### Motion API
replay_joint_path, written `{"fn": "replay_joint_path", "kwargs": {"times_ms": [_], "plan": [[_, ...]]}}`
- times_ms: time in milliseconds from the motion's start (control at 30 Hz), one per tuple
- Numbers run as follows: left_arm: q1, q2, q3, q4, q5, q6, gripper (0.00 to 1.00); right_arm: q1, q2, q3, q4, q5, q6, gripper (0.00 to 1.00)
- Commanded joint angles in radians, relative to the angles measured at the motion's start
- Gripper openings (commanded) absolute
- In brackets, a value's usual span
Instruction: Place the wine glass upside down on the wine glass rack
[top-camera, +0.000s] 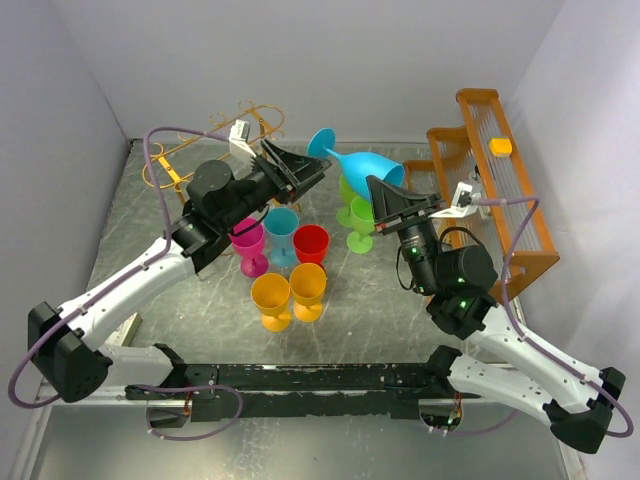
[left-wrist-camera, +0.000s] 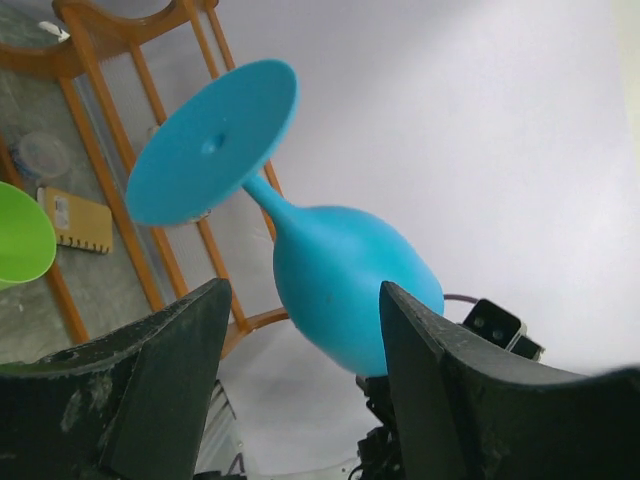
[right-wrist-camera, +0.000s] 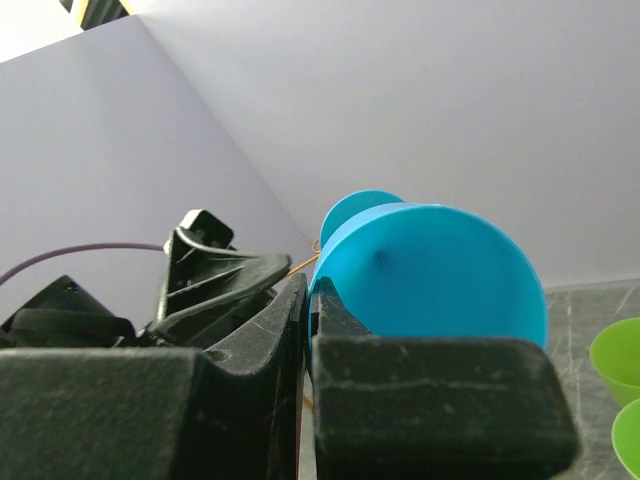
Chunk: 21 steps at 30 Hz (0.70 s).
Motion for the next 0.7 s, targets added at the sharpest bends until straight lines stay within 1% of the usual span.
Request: {"fn": "replay_joint_path", "kwargs": {"times_ms": [0, 67, 200, 367, 467, 667], "plan": [[-0.025, 0.035, 0.023, 0.164, -0.083, -0.077, 0.70, 0.003, -0.016, -0.026, 0.057, -0.039, 0.064, 0.00], [-0.040, 0.038, 0.018, 0.199, -0.127, -0.071, 0.65, 0.003, -0.021, -0.031, 0.062, -0.058, 0.083, 0.00], [-0.060, 0.030, 0.022, 0.197, -0.215, -0.044, 0.61, 0.002, -0.032, -0.044, 0.062, -0.085, 0.119, 0.00], [-0.065, 0.016, -0.002, 0.195, -0.287, -0.093, 0.54, 0.003, -0.041, -0.061, 0.070, -0.116, 0.152, 0.00], [-0.067, 0.019, 0.000, 0.179, -0.298, -0.118, 0.54, 0.002, -0.041, -0.067, 0.080, -0.126, 0.165, 0.00], [-0.067, 0.030, 0.044, 0.065, -0.287, -0.120, 0.57, 0.003, -0.030, -0.075, 0.093, -0.111, 0.165, 0.00]]}}
